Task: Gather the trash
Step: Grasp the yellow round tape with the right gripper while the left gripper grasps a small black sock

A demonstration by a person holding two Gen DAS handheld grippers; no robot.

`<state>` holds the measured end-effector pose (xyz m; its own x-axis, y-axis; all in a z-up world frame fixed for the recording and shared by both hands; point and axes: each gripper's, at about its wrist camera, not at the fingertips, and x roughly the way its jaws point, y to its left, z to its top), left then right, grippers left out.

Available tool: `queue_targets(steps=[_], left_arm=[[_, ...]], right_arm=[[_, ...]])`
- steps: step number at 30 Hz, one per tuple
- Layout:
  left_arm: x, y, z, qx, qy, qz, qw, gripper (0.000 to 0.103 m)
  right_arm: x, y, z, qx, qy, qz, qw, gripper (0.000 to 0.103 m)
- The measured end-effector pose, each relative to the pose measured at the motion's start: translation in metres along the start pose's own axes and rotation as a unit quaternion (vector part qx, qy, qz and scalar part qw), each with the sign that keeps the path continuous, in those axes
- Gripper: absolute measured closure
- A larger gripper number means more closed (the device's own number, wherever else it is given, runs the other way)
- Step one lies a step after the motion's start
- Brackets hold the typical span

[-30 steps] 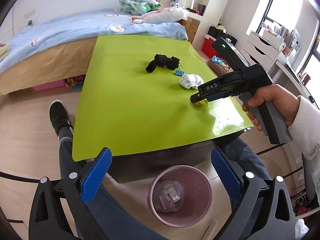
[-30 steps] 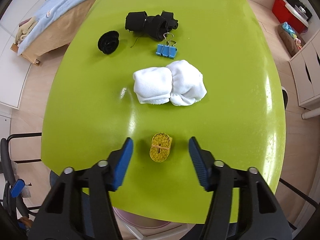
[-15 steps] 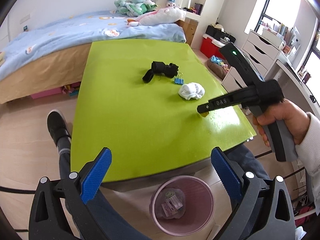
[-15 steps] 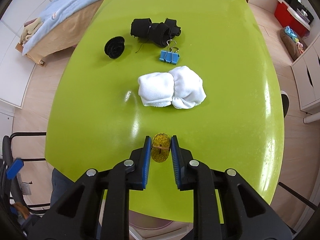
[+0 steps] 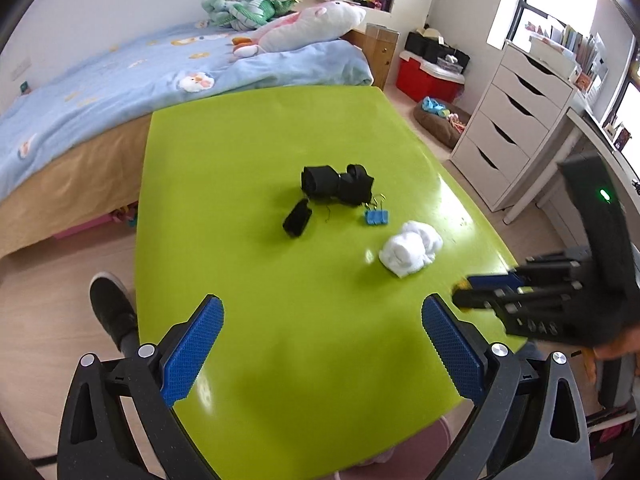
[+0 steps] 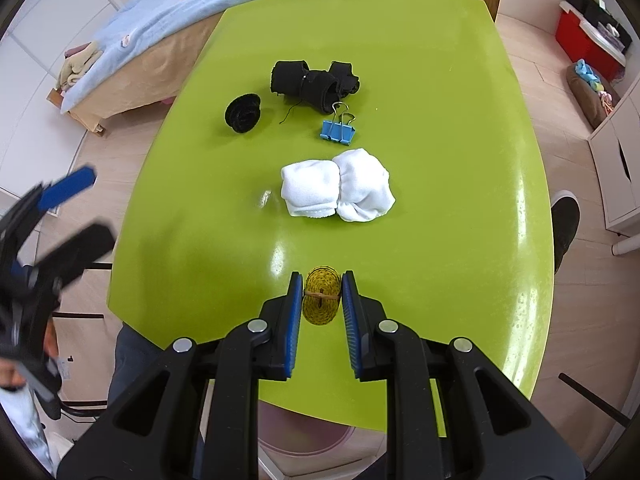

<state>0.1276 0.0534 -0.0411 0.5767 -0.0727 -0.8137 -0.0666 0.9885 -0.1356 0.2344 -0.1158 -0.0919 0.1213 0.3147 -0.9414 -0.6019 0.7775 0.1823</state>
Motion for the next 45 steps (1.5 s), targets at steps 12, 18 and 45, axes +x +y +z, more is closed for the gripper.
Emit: queue_targets(steps=[12, 18, 45], left_arm=[[0.072, 0.011, 0.056, 0.037, 0.08, 0.018, 0.9959, 0.008], [0.1, 0.008, 0.06, 0.059, 0.105, 0.031, 0.9923, 0.008], [0.057, -0.015, 0.034, 0.058, 0.076, 0.014, 0.9953, 0.094]], right_arm=[[0.0, -0.004, 0.004, 0.002, 0.003, 0.008, 1.0, 0.083], [-0.004, -0.01, 0.004, 0.005, 0.0, 0.013, 1.0, 0.083], [-0.028, -0.005, -0.014, -0.007, -0.049, 0.023, 0.999, 0.083]])
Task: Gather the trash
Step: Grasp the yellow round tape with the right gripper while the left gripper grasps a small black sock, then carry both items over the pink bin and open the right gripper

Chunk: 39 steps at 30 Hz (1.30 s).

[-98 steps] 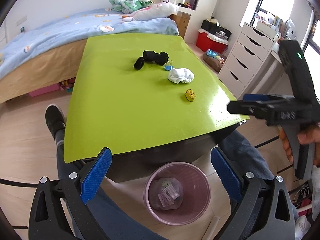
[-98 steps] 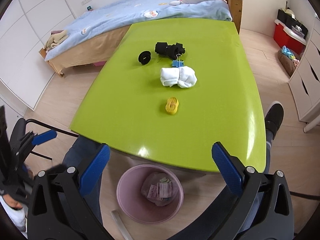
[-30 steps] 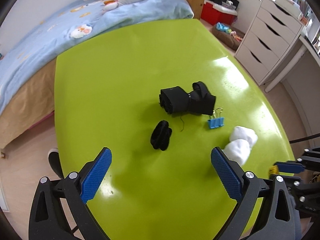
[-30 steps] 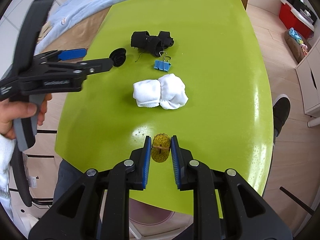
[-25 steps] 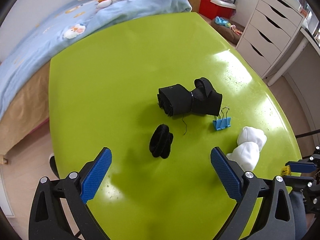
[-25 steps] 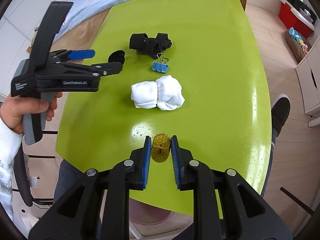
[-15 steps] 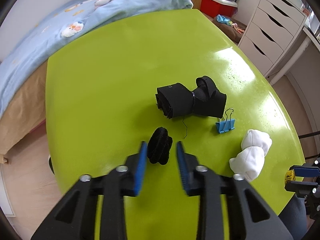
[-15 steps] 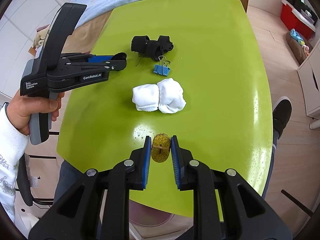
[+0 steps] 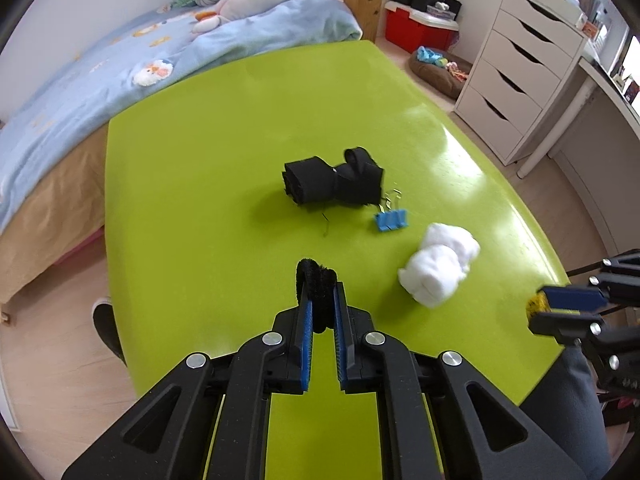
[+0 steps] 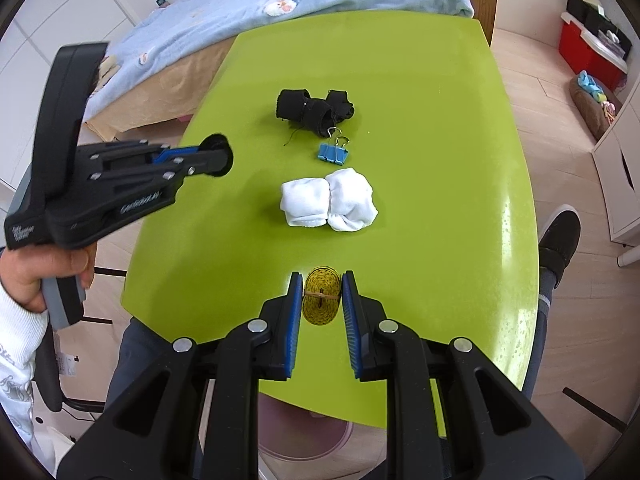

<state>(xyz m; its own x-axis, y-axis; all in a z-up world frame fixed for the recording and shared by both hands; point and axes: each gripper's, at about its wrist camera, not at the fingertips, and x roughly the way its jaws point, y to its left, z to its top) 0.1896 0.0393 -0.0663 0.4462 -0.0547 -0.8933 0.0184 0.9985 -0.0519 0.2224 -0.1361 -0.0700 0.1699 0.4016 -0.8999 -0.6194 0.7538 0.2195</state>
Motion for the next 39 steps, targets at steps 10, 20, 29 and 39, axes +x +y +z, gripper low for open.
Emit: queue_targets(steps=[10, 20, 29, 39], left_arm=[[-0.061, -0.025, -0.058, -0.003, -0.036, 0.01, 0.9993, 0.094], [-0.103, -0.059, -0.119, -0.002, -0.058, -0.011, 0.9983, 0.094], [-0.134, -0.075, -0.174, -0.019, -0.057, -0.032, 0.9977, 0.094], [-0.135, -0.064, -0.199, -0.03, -0.042, -0.061, 0.9968, 0.094]], right_arm=[[-0.036, 0.01, -0.034, -0.017, -0.04, -0.004, 0.999, 0.083], [-0.069, 0.037, -0.093, -0.039, -0.061, 0.008, 0.997, 0.083], [-0.079, 0.069, -0.147, -0.065, -0.035, 0.039, 0.997, 0.083], [-0.05, 0.082, -0.16, -0.057, 0.014, 0.059, 0.997, 0.081]])
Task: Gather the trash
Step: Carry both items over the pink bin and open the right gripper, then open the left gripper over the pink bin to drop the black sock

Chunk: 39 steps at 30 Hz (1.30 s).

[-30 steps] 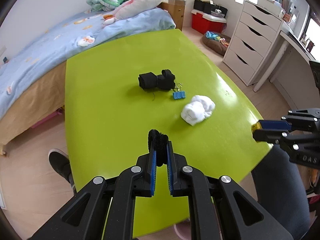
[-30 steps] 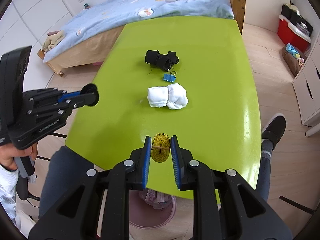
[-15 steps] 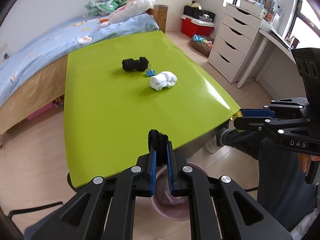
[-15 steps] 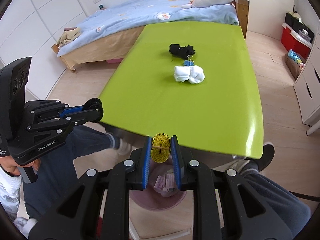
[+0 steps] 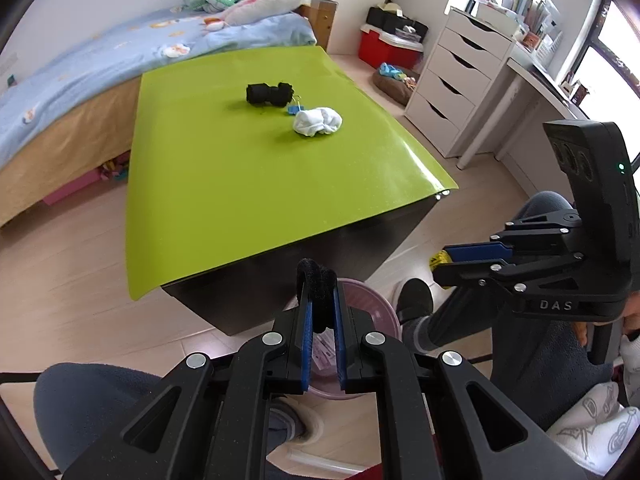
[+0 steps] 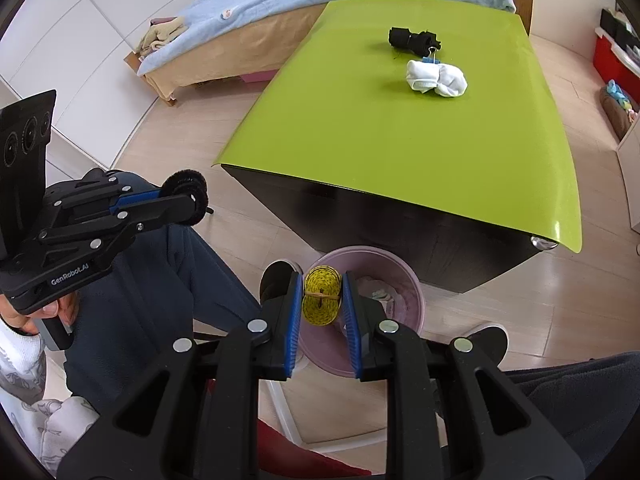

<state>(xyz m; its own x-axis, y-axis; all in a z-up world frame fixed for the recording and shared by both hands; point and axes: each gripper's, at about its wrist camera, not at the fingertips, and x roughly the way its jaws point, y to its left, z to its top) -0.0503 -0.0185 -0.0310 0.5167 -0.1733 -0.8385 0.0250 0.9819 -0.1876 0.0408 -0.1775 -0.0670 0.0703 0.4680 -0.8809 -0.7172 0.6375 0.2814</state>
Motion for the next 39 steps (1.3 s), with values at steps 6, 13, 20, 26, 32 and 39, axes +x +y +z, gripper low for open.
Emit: queue_targets(steps=[6, 13, 20, 26, 32, 39], left_arm=[[0.012, 0.007, 0.005, 0.013, 0.007, -0.037, 0.9992, 0.094], [0.026, 0.004, 0.008, 0.047, 0.032, -0.082, 0.995, 0.094], [0.032, -0.017, 0.017, 0.073, 0.048, -0.104, 0.9907, 0.093], [0.032, -0.033, 0.018, 0.049, 0.046, -0.072, 0.9951, 0.035], [0.028, -0.039, 0.017, -0.003, 0.044, -0.019, 0.9988, 0.014], [0.004, -0.033, 0.029, -0.065, -0.016, 0.029, 0.9973, 0.008]], right_arm=[[0.009, -0.006, 0.0, 0.034, 0.007, -0.019, 0.999, 0.015], [-0.007, -0.015, -0.001, 0.096, -0.016, -0.065, 0.993, 0.008], [-0.039, -0.025, 0.001, 0.13, -0.04, -0.094, 0.986, 0.007], [-0.068, -0.038, 0.002, 0.112, -0.065, -0.088, 0.988, 0.006], [-0.082, -0.053, -0.001, 0.085, -0.082, -0.05, 0.992, 0.004], [-0.088, -0.064, 0.002, 0.058, -0.096, -0.027, 0.993, 0.003]])
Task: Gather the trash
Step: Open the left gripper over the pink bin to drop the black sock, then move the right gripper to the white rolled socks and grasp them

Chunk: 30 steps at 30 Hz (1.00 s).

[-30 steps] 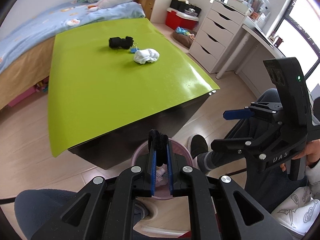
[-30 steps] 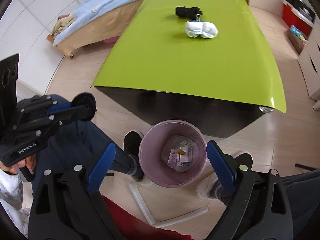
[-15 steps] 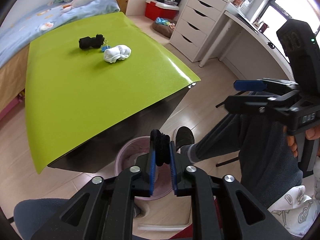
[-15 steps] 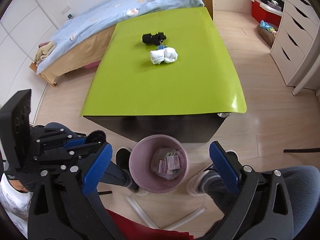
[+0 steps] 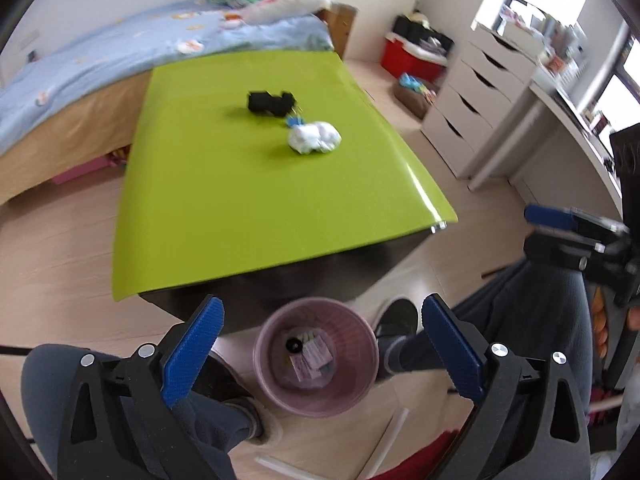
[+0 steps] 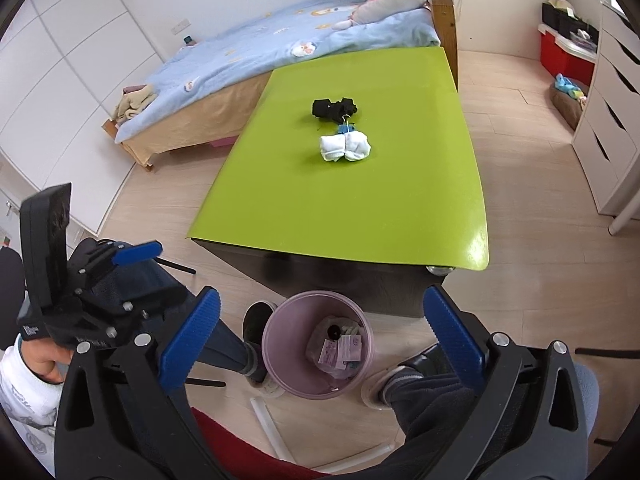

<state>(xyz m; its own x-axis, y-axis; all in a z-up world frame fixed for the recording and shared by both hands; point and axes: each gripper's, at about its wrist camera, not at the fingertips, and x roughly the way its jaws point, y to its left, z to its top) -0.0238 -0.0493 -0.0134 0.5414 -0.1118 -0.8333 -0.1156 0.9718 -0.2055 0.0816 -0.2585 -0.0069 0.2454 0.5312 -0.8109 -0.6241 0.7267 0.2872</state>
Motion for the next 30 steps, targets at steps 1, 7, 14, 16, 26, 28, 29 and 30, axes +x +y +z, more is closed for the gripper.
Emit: queue_targets(steps=[1, 7, 14, 16, 26, 28, 29, 30], left_arm=[[-0.004, 0.002, 0.004, -0.013, -0.01, 0.002, 0.9999, 0.008], [-0.019, 0.008, 0.024, -0.03, -0.03, 0.016, 0.999, 0.008], [-0.023, 0.024, 0.051, 0.009, -0.027, 0.02, 0.9994, 0.008], [-0.021, 0.032, 0.056, 0.01, -0.027, 0.017, 0.9994, 0.008], [-0.007, 0.066, 0.072, -0.017, -0.028, 0.002, 0.9995, 0.008], [-0.004, 0.071, 0.073, -0.019, -0.028, 0.001, 0.9994, 0.008], [-0.001, 0.073, 0.073, -0.02, -0.027, 0.001, 0.9994, 0.008], [0.001, 0.075, 0.073, -0.022, -0.024, 0.0, 0.9995, 0.008]], right_arm=[[0.002, 0.0, 0.002, -0.005, 0.004, 0.002, 1.0, 0.003], [0.003, 0.0, 0.018, -0.017, -0.005, 0.013, 1.0, 0.003], [0.023, 0.006, 0.046, 0.002, -0.013, -0.004, 1.0, 0.003], [0.029, 0.006, 0.056, 0.004, -0.009, -0.013, 1.0, 0.003], [0.086, 0.013, 0.126, -0.035, 0.042, -0.049, 0.997, 0.003], [0.103, 0.015, 0.139, -0.045, 0.055, -0.054, 0.996, 0.003], [0.112, 0.015, 0.144, -0.046, 0.06, -0.053, 0.996, 0.003], [0.12, 0.014, 0.149, -0.046, 0.066, -0.052, 0.995, 0.003]])
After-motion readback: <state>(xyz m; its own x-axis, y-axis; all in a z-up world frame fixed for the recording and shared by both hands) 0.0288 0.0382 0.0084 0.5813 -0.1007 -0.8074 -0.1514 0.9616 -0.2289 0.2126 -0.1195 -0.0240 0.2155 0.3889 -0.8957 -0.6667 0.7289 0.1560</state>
